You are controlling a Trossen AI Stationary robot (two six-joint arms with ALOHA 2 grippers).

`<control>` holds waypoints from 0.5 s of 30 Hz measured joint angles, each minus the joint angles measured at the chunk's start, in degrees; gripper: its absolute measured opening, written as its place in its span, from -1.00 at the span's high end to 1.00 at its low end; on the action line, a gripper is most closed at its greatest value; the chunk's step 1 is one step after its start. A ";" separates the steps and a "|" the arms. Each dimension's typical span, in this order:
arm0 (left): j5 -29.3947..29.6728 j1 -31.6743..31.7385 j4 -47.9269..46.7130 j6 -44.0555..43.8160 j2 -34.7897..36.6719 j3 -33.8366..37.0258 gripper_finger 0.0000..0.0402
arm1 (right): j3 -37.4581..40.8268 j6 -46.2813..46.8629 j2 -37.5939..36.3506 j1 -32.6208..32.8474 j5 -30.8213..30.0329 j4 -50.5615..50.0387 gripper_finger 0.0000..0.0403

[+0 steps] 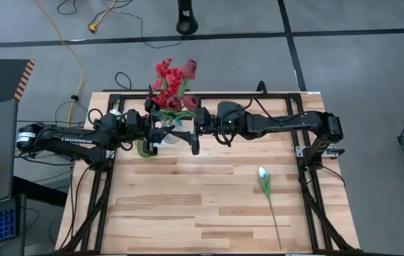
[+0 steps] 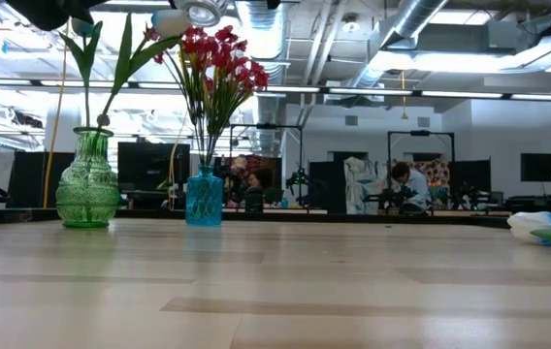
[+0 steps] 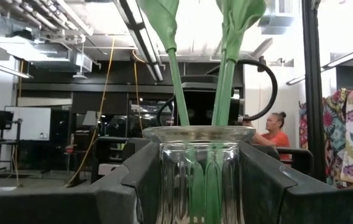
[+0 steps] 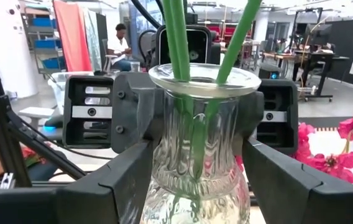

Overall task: Sort flowers into vase by color
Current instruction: Adjust the transparent vase by standing it upright on the table

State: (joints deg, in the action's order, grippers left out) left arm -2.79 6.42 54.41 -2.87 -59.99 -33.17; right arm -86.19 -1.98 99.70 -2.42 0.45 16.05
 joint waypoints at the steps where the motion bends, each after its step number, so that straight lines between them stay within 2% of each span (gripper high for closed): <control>1: 0.00 0.00 -0.05 0.00 -0.02 0.00 0.22 | 0.00 -0.02 0.00 0.00 0.00 -0.22 -0.36; 9: -0.04 0.00 0.11 0.03 -0.09 0.00 0.22 | 0.00 0.00 0.00 0.02 0.66 -0.91 -0.34; 15: -0.06 -0.01 -0.29 0.09 -0.09 0.00 0.22 | 0.00 0.02 0.00 0.00 2.03 -1.05 -0.15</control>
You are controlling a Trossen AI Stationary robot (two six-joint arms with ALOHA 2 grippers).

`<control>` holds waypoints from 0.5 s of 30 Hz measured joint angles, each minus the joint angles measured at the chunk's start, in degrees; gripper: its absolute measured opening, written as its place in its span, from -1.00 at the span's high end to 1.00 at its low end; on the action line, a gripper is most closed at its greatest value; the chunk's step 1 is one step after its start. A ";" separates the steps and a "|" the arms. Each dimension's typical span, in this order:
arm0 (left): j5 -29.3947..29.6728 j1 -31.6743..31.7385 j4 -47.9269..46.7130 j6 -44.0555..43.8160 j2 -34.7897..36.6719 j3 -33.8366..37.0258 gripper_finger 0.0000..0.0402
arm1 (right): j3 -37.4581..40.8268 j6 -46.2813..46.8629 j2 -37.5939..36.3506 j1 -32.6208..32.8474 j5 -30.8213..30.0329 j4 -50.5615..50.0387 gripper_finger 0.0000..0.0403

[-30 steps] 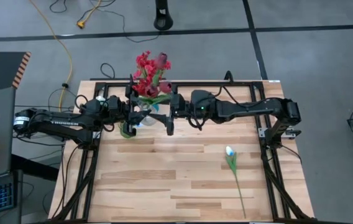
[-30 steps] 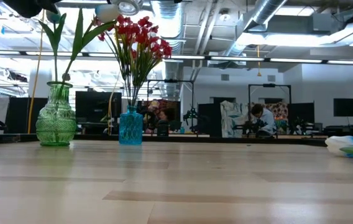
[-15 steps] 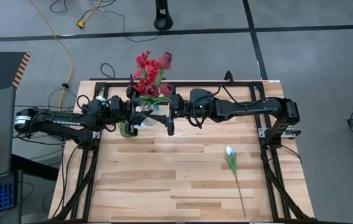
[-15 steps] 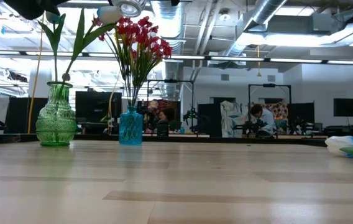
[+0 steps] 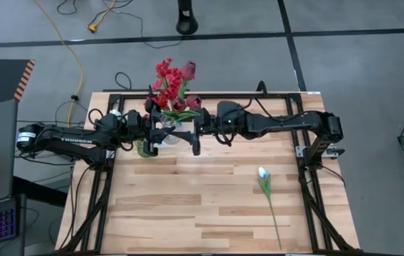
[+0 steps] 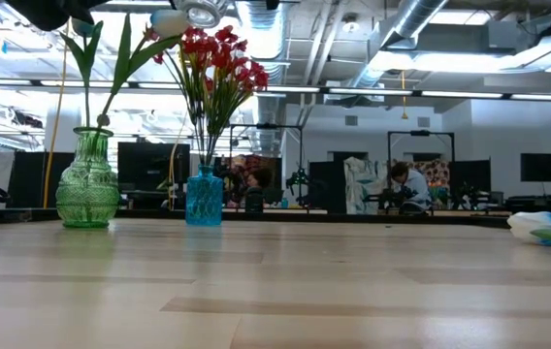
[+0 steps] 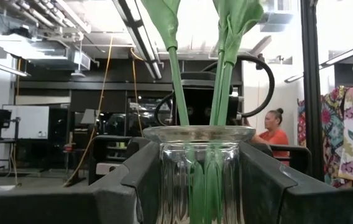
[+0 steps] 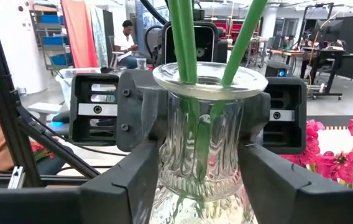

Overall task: Sort flowers into vase by color
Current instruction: Adjust the transparent vase by standing it upright on the table

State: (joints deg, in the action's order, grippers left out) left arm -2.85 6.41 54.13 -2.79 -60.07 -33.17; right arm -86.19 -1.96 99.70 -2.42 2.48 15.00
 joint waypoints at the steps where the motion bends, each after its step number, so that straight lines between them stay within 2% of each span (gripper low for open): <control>1: 0.00 -0.01 -0.18 0.00 0.00 0.00 0.22 | 0.00 0.00 0.00 0.00 0.04 0.00 -0.12; 7: -1.45 0.01 -0.46 0.17 0.02 0.00 0.22 | 0.00 0.17 -0.04 0.00 0.28 -0.07 -0.02; 15: -2.38 0.03 -0.46 0.14 -0.10 0.09 0.22 | -0.07 0.24 -0.42 0.09 -1.71 -2.82 -0.15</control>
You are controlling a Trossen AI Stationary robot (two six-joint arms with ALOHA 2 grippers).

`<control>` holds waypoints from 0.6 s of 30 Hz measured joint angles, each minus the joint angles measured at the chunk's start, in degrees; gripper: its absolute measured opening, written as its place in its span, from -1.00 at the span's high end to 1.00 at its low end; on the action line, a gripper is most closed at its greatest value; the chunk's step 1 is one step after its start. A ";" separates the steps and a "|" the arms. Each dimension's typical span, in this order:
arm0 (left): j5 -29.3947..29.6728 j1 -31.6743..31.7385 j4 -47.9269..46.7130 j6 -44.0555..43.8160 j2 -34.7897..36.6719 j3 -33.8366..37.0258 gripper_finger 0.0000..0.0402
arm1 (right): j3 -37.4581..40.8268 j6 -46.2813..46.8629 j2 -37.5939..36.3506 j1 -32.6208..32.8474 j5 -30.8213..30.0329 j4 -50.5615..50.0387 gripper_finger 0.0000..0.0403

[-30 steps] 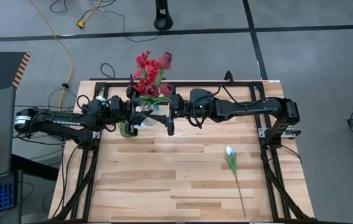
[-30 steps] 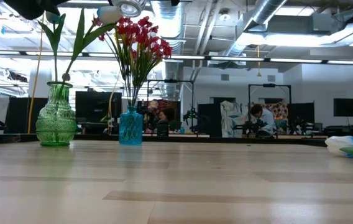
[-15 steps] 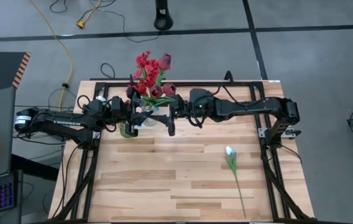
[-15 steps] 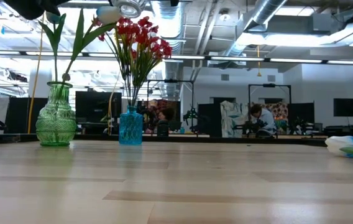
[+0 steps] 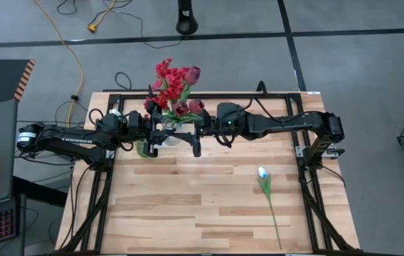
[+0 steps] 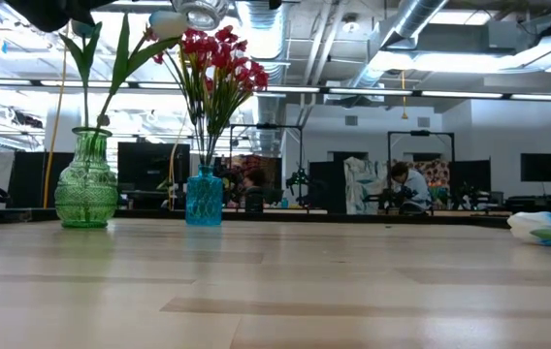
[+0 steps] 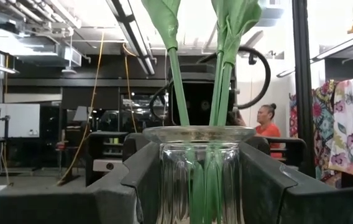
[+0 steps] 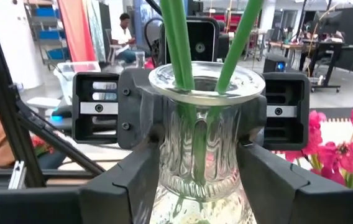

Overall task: Sort flowers into vase by color
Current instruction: Adjust the transparent vase by standing it upright on the table

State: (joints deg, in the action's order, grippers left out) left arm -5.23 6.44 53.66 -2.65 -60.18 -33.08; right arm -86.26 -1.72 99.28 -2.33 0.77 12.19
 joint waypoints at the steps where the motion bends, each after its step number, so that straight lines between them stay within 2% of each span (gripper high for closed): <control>1: -0.02 -0.02 0.01 0.17 -0.07 0.00 0.22 | -0.06 -0.18 -0.16 0.00 -0.10 -1.06 -0.16; 8: 0.00 -0.02 1.05 0.43 -0.14 0.11 0.22 | 0.07 -4.46 -3.79 0.11 -0.50 -9.04 -0.18; 18: -0.09 -0.04 6.50 0.43 0.04 -0.02 0.22 | 0.07 -4.35 -6.51 0.07 -1.03 -12.31 -0.19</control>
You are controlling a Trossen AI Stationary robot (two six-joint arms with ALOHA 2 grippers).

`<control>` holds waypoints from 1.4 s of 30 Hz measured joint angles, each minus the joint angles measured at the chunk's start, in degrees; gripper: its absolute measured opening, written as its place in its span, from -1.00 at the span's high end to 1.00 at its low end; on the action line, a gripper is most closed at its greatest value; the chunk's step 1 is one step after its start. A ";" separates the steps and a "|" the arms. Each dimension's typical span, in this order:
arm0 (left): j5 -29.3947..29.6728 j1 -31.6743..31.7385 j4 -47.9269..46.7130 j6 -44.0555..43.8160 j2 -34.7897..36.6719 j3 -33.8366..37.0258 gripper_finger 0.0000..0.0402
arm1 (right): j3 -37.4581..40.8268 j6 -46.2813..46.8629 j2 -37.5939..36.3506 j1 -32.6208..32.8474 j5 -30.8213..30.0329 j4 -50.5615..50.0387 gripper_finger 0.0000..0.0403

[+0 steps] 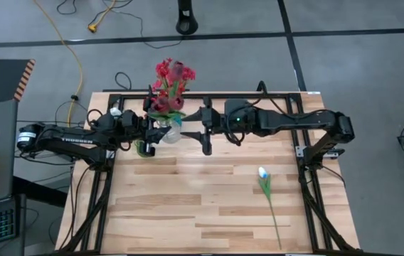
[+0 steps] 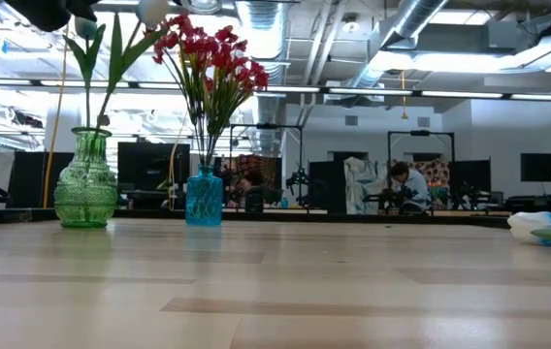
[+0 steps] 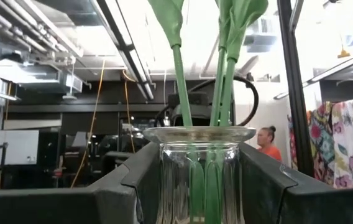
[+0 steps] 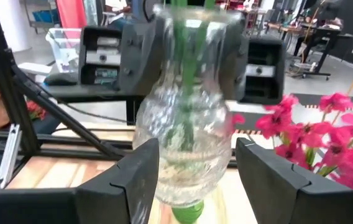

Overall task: Sort flowers into vase by color
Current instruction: Adjust the transparent vase by standing it upright on the table

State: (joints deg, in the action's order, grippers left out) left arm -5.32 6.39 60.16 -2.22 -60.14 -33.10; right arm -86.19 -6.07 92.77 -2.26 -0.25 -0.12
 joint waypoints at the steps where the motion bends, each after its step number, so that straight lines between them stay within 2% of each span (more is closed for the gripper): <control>1: 0.00 0.00 -0.02 0.00 0.00 -0.01 0.22 | 0.02 -0.02 0.06 0.02 0.00 -0.20 -0.19; 8: -1.08 -0.03 -7.07 -0.42 0.00 -3.98 0.22 | 0.00 0.04 0.83 -0.02 0.22 -0.83 -0.19; 12: -1.42 -0.07 -13.20 -0.39 -0.07 -7.28 0.22 | 0.00 0.04 -0.31 -0.08 0.11 -4.44 -0.19; 17: -1.46 -0.43 -19.81 -0.43 -0.79 -10.79 0.22 | 0.11 0.02 -3.21 -0.11 -3.66 -9.82 -0.19; 22: -1.51 -1.21 -19.91 -0.25 -4.79 -14.84 0.22 | 0.02 2.51 -5.09 -0.03 -4.43 -15.58 -0.19; 30: -3.36 -1.22 -20.13 -1.76 -12.77 -23.85 0.22 | 0.10 4.75 -4.05 1.03 -4.47 -26.69 -0.19; 35: -3.67 -1.22 -19.93 -1.90 -15.00 -28.39 0.22 | 0.13 6.10 -2.82 2.61 -6.64 -27.50 -0.19; 42: -3.80 -1.38 -19.27 -0.63 -14.82 -30.75 0.22 | 0.07 3.20 -2.38 5.60 -12.55 -19.46 -0.19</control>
State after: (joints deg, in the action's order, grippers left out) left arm -9.13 5.02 40.89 -2.85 -74.96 -63.86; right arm -86.13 -2.87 90.39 3.34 -12.80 -19.58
